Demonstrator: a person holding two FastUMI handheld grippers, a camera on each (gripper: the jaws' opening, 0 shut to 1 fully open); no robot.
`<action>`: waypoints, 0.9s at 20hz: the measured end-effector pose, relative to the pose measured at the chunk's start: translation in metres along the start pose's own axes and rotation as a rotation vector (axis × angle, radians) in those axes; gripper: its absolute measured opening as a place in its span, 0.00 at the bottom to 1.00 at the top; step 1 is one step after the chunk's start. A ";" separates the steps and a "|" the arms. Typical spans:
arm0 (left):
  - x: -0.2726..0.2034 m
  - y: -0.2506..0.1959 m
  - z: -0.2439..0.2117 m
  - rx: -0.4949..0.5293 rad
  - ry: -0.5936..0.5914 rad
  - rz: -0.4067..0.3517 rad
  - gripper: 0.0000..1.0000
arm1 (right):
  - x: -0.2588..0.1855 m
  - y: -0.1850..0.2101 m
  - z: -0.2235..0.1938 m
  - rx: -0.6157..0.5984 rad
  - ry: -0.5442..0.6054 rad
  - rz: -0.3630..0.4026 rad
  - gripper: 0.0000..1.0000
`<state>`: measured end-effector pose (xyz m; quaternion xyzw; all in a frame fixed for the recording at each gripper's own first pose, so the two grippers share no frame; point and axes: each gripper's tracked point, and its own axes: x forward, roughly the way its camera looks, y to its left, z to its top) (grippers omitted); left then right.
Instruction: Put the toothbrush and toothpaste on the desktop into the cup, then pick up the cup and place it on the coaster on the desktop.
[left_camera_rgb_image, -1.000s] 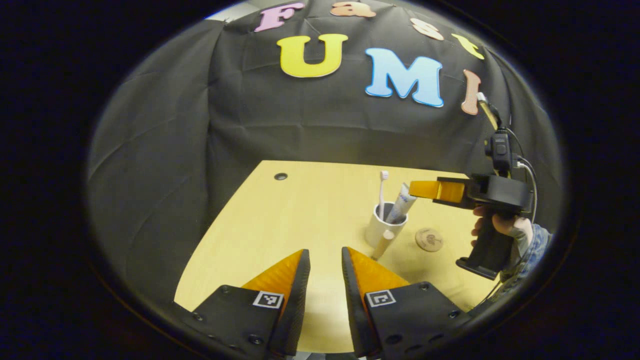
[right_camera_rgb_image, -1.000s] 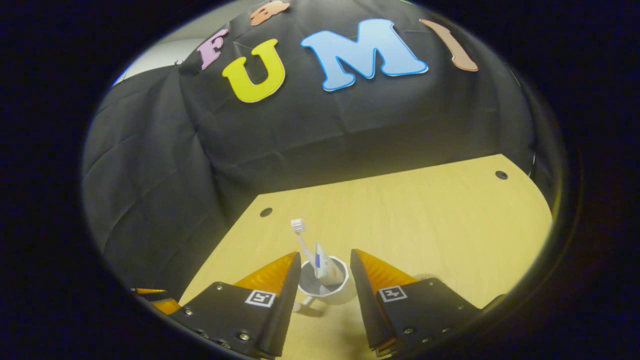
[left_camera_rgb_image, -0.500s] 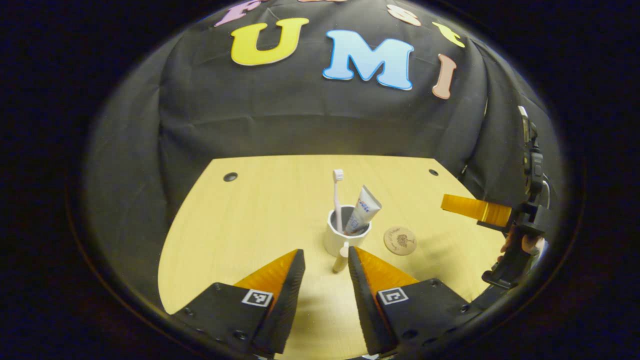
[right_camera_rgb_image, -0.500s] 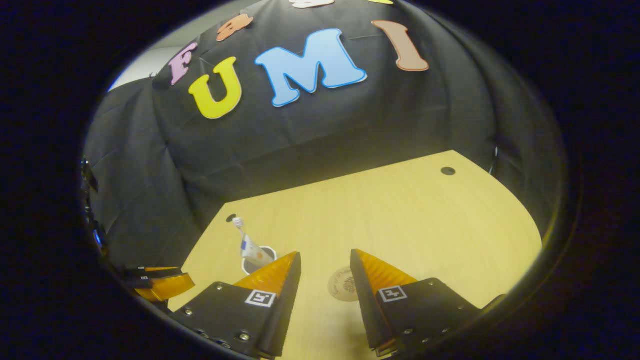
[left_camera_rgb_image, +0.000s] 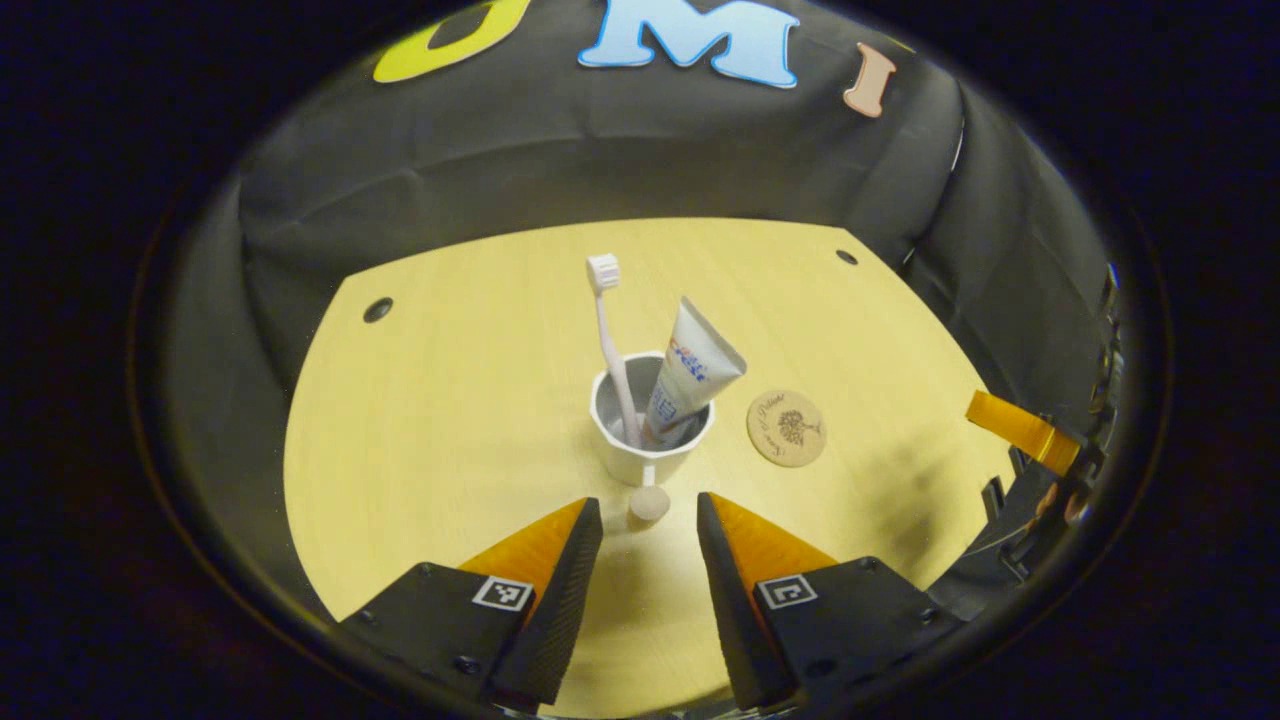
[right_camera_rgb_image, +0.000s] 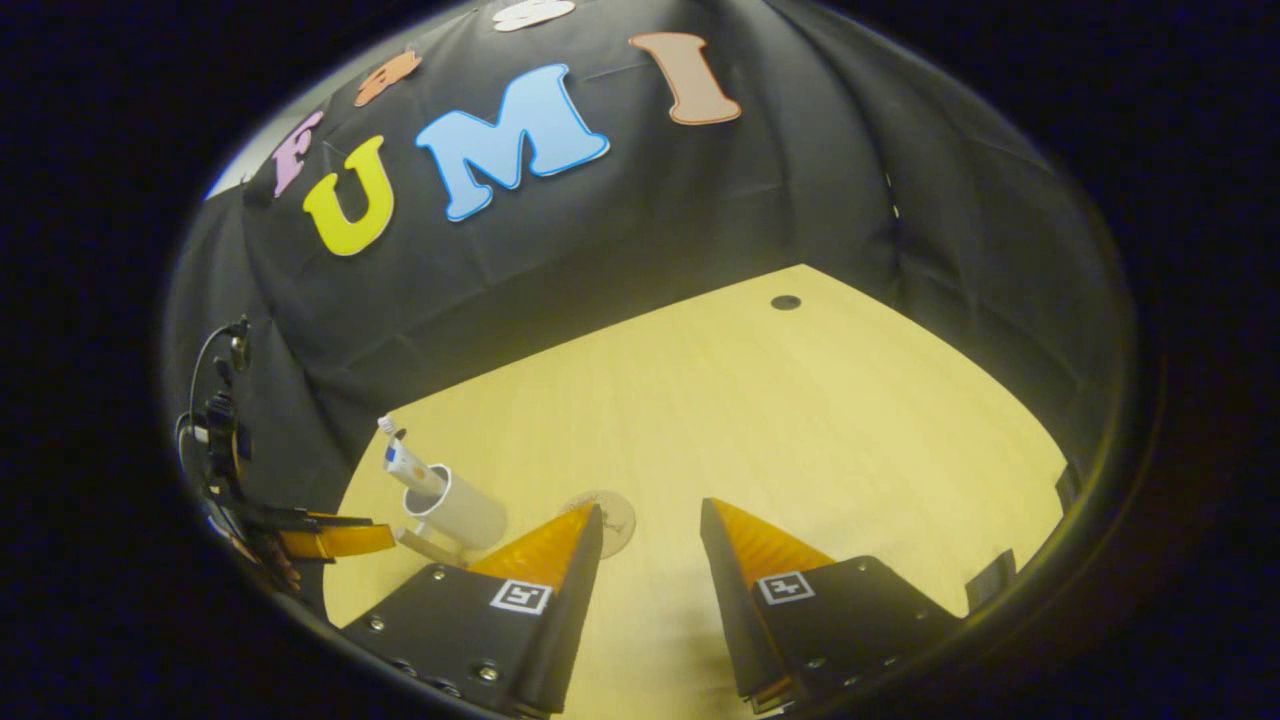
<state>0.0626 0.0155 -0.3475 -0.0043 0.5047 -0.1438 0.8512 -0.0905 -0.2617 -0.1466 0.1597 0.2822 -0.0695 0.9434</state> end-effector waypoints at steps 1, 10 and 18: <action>0.009 0.000 -0.002 -0.006 0.025 -0.004 0.71 | -0.002 -0.005 -0.001 0.008 0.000 -0.010 0.60; 0.068 0.015 -0.003 0.044 0.199 0.038 0.67 | -0.025 -0.055 -0.018 0.055 0.023 -0.097 0.60; 0.105 0.011 -0.014 0.047 0.300 0.050 0.69 | -0.031 -0.082 -0.027 0.092 0.054 -0.141 0.60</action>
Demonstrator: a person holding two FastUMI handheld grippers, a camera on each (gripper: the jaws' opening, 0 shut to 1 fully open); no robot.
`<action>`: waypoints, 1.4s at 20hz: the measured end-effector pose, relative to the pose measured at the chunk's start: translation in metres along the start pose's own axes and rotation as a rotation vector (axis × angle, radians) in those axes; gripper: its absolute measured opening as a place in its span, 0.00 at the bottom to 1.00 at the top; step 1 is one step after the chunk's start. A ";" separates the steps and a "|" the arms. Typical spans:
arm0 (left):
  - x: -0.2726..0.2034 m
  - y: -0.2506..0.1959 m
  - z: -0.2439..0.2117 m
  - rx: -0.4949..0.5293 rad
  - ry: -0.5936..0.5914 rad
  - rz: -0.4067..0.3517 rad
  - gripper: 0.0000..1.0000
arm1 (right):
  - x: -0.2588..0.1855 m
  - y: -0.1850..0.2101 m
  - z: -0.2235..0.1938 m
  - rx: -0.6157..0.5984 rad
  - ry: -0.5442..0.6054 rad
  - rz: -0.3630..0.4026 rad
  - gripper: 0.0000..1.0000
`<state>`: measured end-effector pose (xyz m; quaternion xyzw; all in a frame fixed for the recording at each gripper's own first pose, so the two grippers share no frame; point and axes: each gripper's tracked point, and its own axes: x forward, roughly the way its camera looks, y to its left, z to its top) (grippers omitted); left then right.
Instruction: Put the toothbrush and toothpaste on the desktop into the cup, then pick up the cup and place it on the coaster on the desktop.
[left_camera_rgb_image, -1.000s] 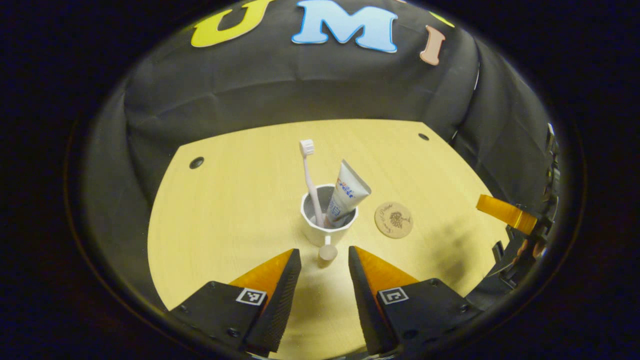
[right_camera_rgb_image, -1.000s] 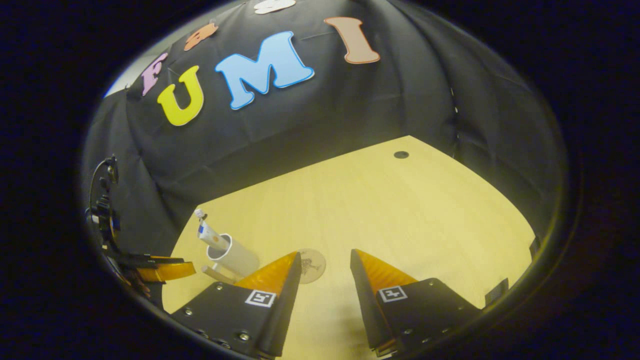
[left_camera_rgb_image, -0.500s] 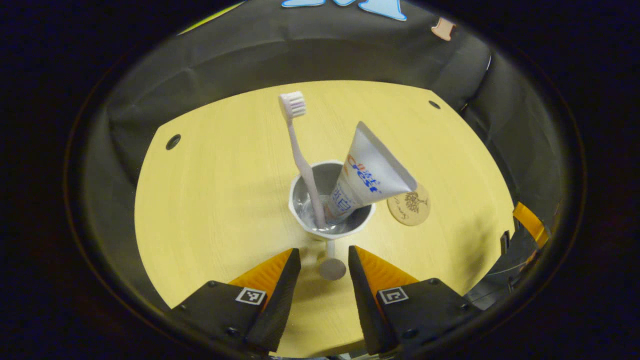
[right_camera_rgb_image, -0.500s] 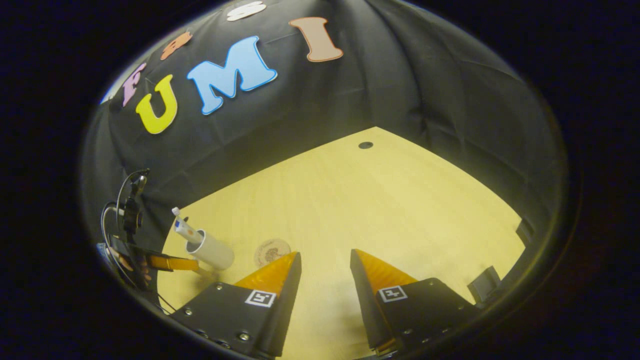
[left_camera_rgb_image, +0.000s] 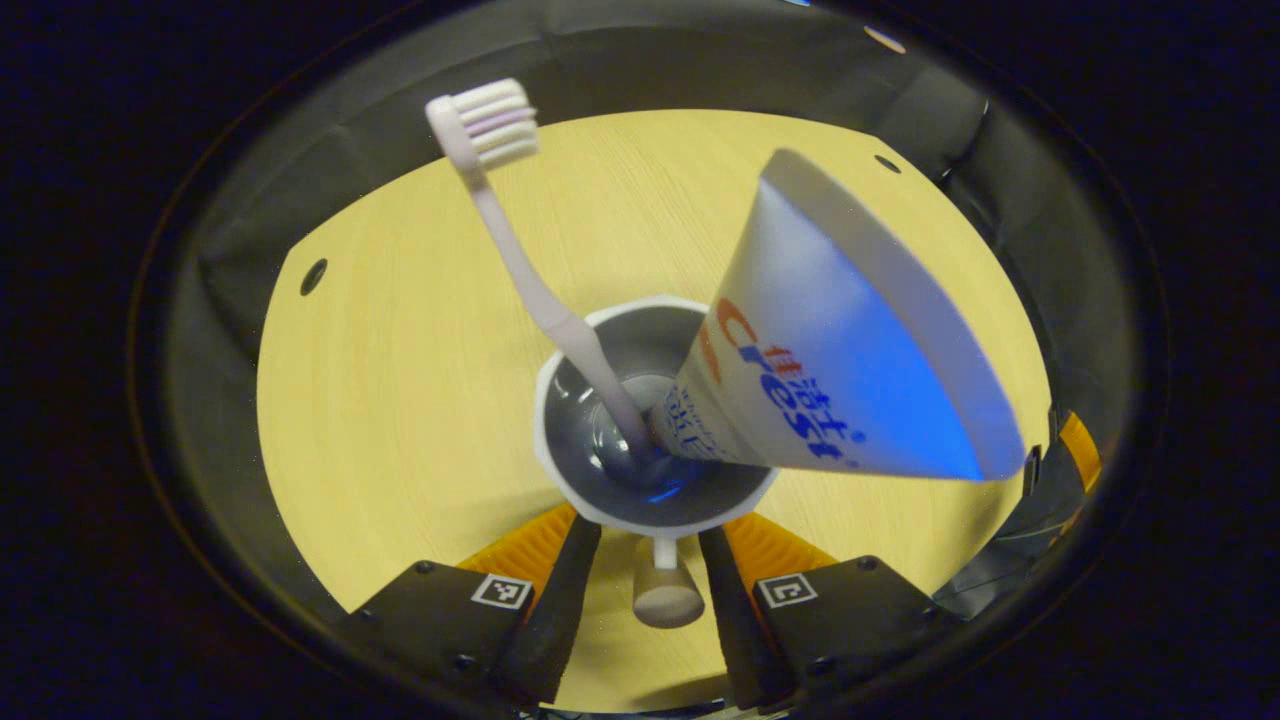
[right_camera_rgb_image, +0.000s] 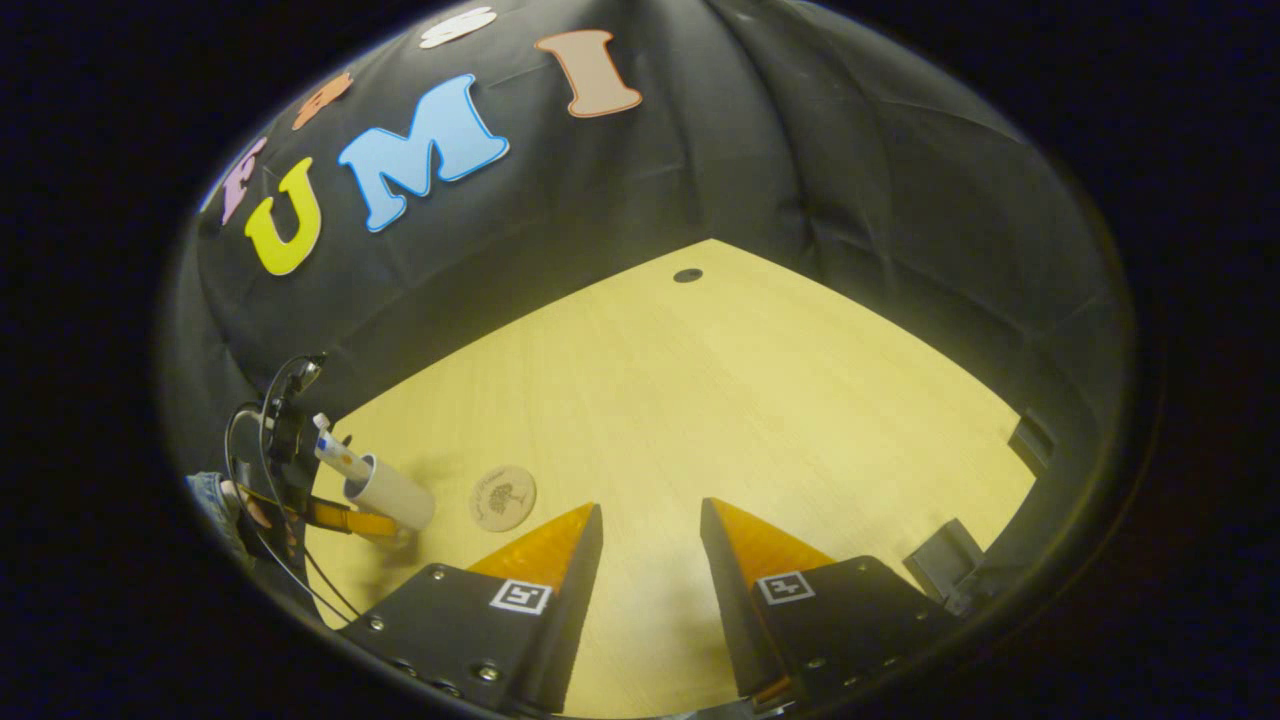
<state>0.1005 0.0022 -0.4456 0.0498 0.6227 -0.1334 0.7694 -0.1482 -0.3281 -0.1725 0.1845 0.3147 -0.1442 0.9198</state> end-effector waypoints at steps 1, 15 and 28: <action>0.003 -0.003 0.000 -0.010 0.003 -0.008 0.71 | 0.000 -0.003 -0.002 0.002 0.006 -0.004 0.60; -0.005 -0.036 0.017 0.042 -0.067 -0.011 0.34 | 0.003 -0.016 -0.006 0.024 0.016 -0.011 0.60; 0.003 -0.142 0.043 0.181 -0.081 -0.092 0.34 | -0.017 -0.051 0.001 0.068 -0.009 -0.059 0.70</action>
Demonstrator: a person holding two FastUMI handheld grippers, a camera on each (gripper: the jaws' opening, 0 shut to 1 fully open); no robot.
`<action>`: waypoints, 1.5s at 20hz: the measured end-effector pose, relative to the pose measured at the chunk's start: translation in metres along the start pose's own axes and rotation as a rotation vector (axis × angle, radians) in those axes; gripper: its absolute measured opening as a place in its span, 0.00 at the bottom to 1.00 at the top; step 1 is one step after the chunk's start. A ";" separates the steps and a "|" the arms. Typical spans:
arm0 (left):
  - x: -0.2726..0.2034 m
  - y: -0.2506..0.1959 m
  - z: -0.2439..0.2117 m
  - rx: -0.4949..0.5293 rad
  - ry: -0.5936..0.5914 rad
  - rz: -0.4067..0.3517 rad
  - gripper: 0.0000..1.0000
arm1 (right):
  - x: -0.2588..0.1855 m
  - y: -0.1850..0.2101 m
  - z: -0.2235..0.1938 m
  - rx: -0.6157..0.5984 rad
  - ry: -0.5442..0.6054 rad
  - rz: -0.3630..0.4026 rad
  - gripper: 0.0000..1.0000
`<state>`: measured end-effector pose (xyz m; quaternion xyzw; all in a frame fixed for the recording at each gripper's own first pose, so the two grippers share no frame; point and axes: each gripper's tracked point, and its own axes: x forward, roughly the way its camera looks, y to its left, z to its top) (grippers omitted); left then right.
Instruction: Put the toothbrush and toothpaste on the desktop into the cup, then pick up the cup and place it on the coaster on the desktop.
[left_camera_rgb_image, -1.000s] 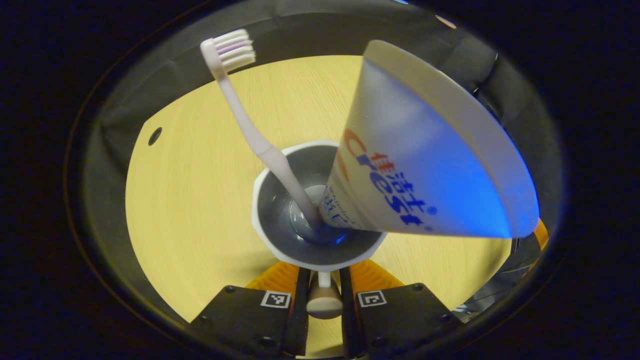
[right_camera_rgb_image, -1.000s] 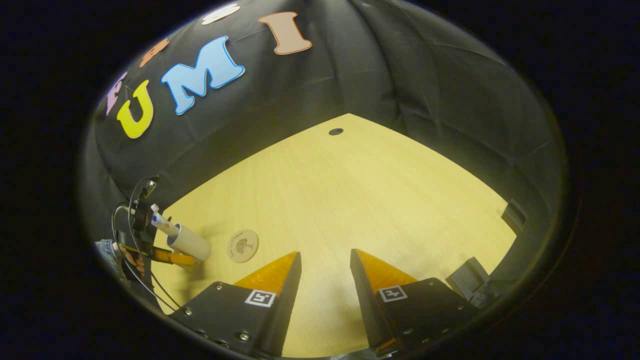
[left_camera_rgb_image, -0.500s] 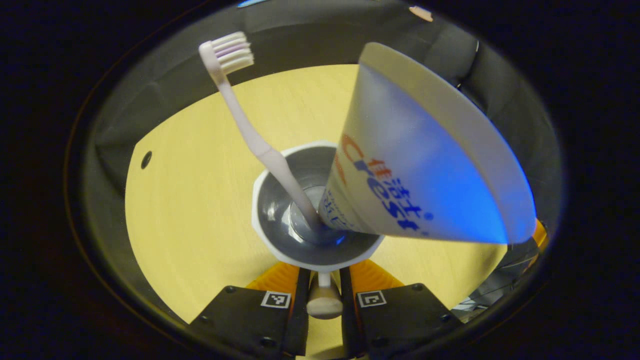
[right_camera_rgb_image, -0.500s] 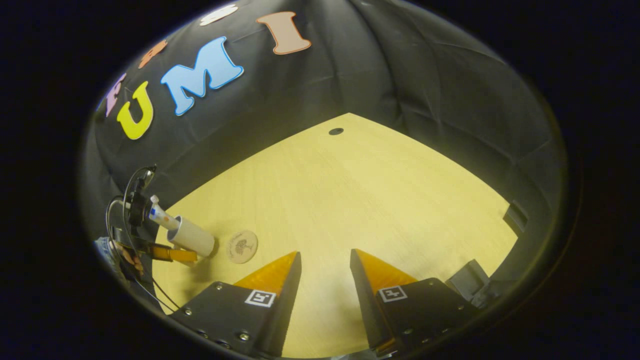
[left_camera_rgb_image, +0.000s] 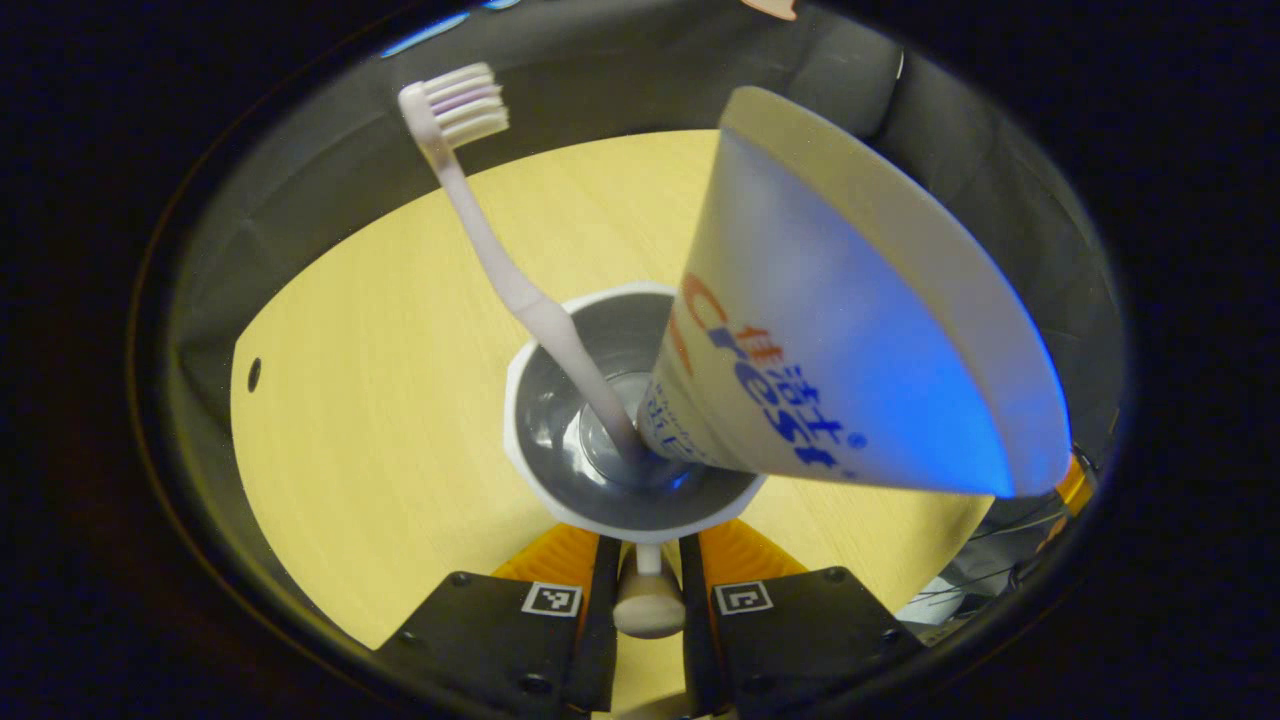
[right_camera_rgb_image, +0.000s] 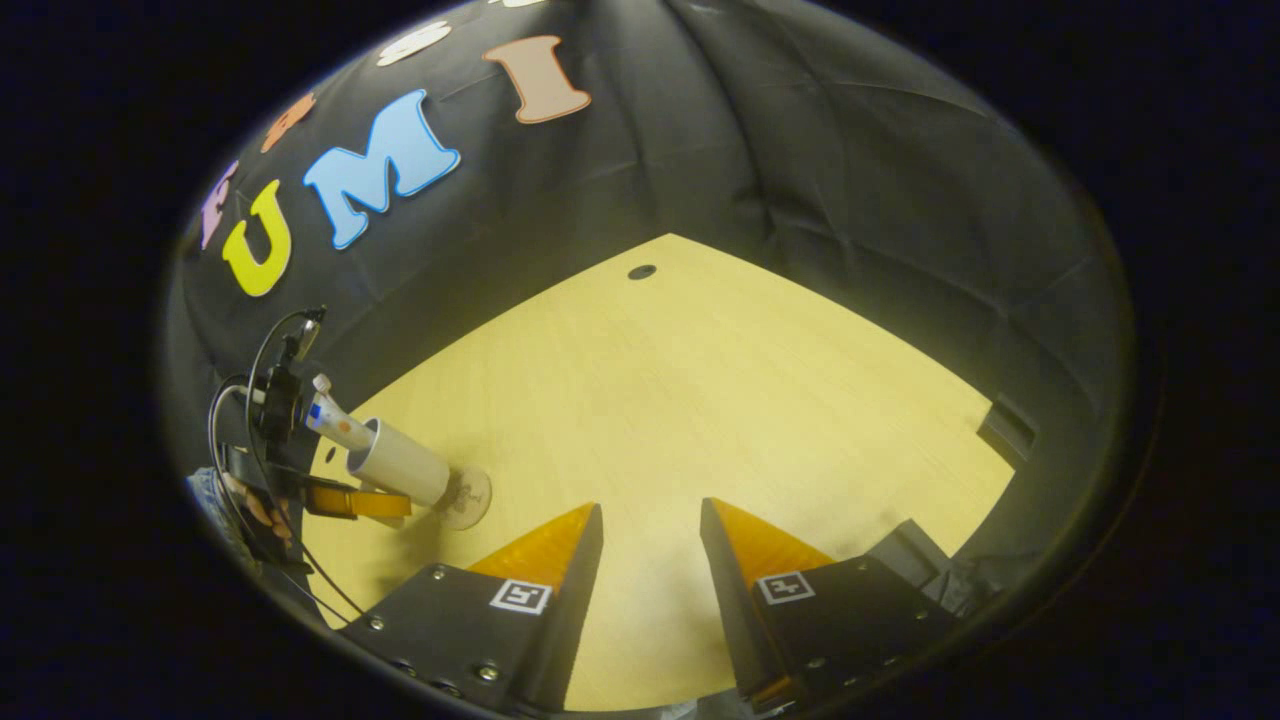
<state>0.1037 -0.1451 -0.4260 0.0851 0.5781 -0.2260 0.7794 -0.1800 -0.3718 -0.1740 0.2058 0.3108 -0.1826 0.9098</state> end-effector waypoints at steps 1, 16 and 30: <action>0.002 -0.005 0.000 0.005 0.002 -0.003 0.34 | -0.001 -0.005 -0.001 0.005 -0.002 -0.006 0.70; 0.028 -0.019 -0.010 0.025 0.025 0.035 0.40 | -0.013 -0.031 -0.002 0.031 0.008 -0.023 0.60; -0.126 -0.034 -0.008 0.012 -0.312 0.047 0.43 | -0.016 0.070 0.038 -0.159 -0.051 0.179 0.60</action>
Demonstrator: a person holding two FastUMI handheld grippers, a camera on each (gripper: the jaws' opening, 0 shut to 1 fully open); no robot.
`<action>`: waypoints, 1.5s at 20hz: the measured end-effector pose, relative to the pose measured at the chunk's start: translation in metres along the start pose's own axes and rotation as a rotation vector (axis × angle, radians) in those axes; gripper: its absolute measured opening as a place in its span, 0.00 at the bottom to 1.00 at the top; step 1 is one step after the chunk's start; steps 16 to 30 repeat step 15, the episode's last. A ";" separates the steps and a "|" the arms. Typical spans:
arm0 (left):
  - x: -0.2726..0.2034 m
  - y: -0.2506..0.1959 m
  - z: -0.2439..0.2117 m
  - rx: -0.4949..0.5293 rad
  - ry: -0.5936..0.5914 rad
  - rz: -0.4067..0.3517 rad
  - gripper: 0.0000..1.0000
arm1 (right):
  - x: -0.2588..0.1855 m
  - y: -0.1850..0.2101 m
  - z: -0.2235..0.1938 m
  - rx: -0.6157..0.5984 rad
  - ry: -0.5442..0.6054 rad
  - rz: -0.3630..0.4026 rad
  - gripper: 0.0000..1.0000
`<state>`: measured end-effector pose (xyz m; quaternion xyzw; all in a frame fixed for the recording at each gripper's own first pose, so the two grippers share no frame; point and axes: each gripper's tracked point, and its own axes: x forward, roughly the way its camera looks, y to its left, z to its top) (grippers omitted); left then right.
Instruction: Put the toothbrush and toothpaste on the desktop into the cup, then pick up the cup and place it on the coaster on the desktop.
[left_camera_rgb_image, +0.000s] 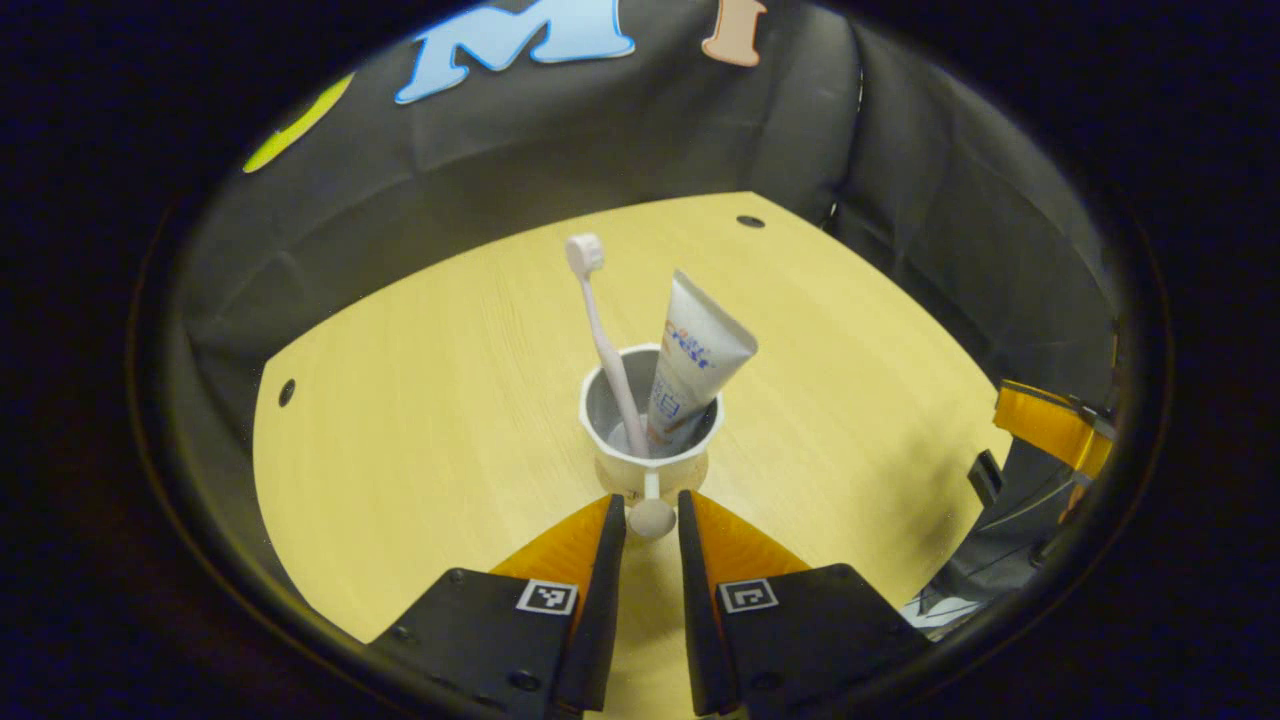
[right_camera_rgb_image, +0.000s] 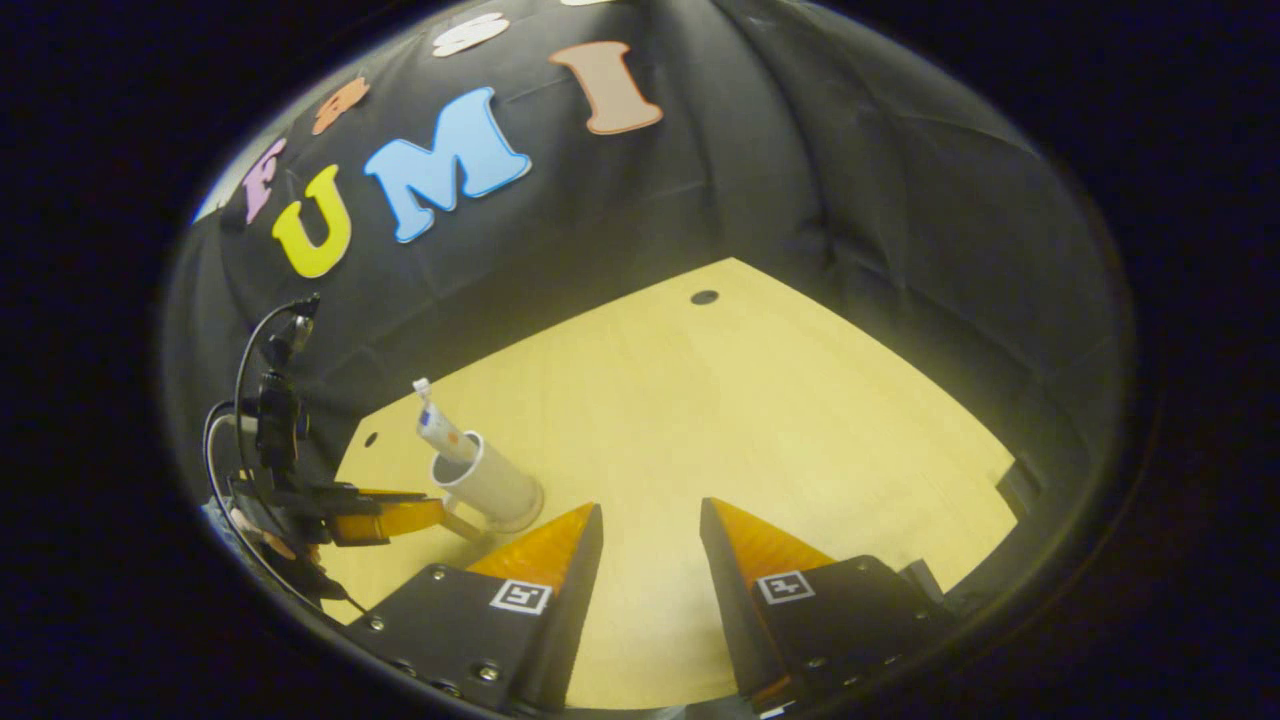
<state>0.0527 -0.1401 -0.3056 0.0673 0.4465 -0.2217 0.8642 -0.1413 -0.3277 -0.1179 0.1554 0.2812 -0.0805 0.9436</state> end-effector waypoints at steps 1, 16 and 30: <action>-0.021 0.003 0.011 -0.012 -0.057 0.007 0.37 | 0.000 0.013 0.010 -0.029 -0.017 0.024 0.60; -0.288 0.077 0.149 -0.110 -0.761 0.289 0.37 | -0.087 0.170 0.178 -0.227 -0.440 0.232 0.50; -0.288 0.077 0.149 -0.110 -0.761 0.289 0.37 | -0.087 0.170 0.178 -0.227 -0.440 0.232 0.50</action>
